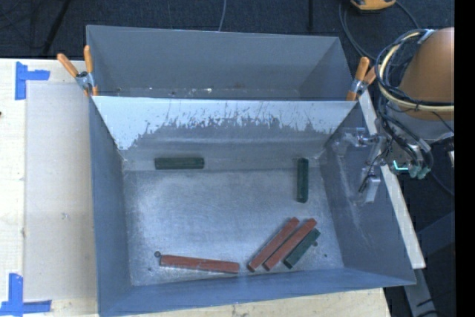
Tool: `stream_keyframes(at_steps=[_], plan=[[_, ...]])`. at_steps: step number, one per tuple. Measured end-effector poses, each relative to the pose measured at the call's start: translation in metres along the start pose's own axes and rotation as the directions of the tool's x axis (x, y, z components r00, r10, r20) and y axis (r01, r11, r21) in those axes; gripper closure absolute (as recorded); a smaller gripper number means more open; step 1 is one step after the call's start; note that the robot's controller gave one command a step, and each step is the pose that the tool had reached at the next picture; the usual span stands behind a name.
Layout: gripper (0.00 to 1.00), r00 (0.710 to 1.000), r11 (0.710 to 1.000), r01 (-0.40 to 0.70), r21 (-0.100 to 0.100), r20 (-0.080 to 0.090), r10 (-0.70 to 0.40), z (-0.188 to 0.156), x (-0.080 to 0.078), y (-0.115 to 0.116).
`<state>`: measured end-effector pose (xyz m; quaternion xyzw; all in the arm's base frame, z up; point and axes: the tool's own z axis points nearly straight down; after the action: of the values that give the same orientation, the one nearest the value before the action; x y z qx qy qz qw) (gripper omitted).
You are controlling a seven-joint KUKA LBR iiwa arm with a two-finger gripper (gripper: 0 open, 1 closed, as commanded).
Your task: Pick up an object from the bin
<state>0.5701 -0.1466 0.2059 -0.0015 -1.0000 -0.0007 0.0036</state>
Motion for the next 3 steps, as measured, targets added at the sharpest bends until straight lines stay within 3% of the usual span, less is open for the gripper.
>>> stream_keyframes(at_steps=[1, 2, 3], plan=[[0.00, 1.000, 1.000, 0.003, 0.001, 0.007, -0.003, -0.004, -0.002, 0.001], [0.00, 0.998, 0.998, 0.055, 0.004, 0.012, -0.055, 0.049, 0.005, 0.027], [0.00, 0.977, 0.977, 0.212, 0.002, 0.005, -0.212, 0.090, 0.010, 0.042]])
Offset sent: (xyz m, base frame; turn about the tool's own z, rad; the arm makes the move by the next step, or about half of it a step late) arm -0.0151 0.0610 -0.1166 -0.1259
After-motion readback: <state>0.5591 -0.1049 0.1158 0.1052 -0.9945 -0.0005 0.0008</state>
